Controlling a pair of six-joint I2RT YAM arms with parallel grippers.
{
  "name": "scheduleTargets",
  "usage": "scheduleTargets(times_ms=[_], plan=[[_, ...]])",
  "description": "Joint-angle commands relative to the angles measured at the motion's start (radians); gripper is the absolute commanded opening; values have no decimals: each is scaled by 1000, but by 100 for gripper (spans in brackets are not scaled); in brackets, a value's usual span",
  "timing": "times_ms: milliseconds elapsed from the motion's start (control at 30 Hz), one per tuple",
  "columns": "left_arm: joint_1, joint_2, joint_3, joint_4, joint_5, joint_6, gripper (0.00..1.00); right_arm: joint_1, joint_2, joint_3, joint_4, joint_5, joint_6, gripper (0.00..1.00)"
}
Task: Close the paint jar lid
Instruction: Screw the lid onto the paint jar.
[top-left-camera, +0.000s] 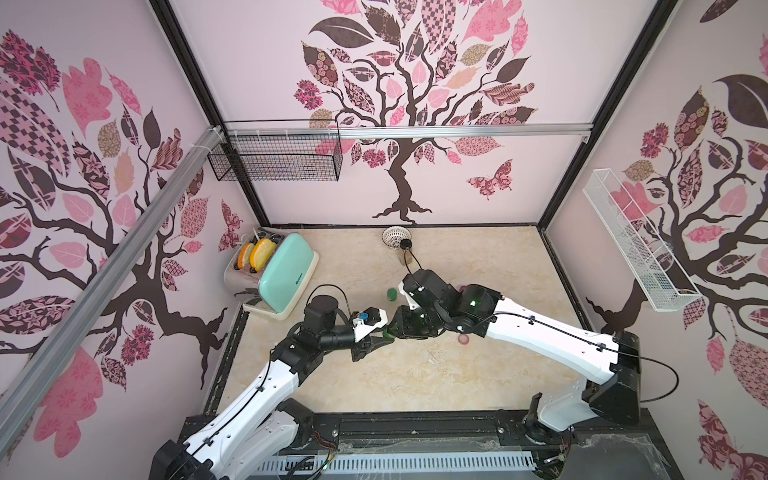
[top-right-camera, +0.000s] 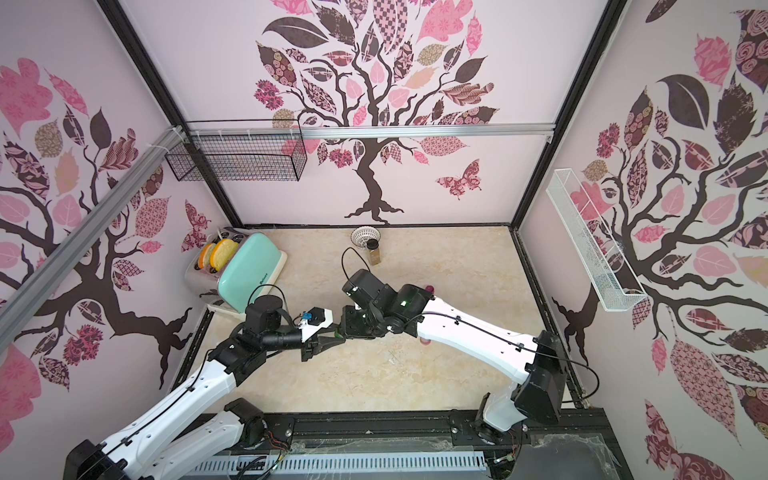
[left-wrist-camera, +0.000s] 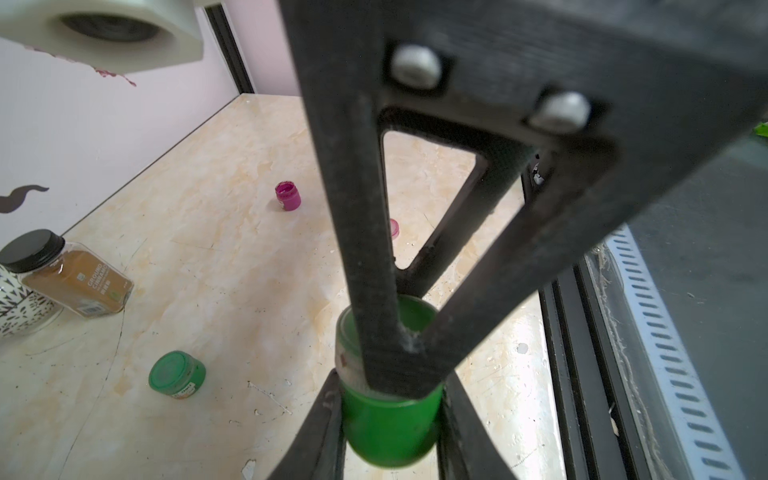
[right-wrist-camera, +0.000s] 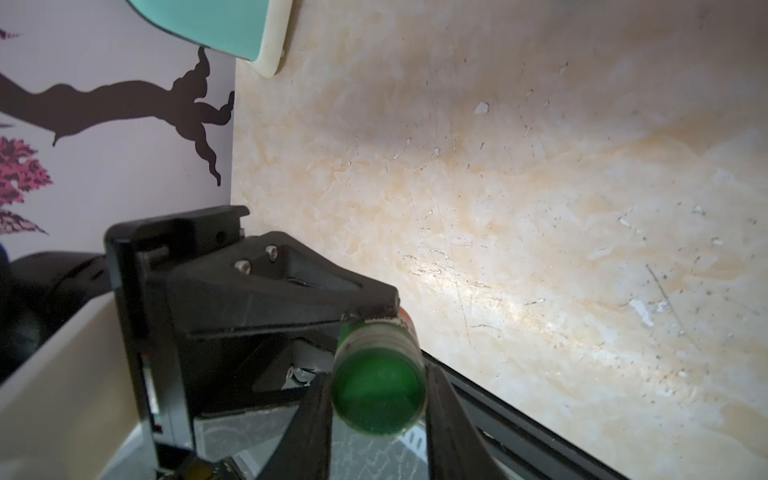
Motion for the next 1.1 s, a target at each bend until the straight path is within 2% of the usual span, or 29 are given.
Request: scheduleTargets(times_ms=[0, 100, 267, 433, 700, 867, 967, 1067], plan=[[-30, -20, 31, 173, 132, 18, 17, 34, 77, 32, 110, -100, 209, 0], [-31, -23, 31, 172, 132, 19, 17, 34, 89, 46, 109, -114, 208, 0], [-30, -22, 30, 173, 132, 18, 17, 34, 68, 49, 105, -76, 116, 2], [-30, -21, 30, 173, 132, 19, 17, 33, 14, 36, 80, -14, -68, 16], [-31, -16, 31, 172, 140, 19, 17, 28, -160, -61, 133, 86, -364, 55], [-31, -18, 31, 173, 143, 19, 17, 9, -232, -74, 125, 146, -558, 72], [-30, -21, 30, 173, 146, 19, 17, -13, -250, -71, 92, 147, -652, 76], [-30, -22, 30, 173, 146, 18, 17, -41, -247, -53, 44, 102, -676, 76]])
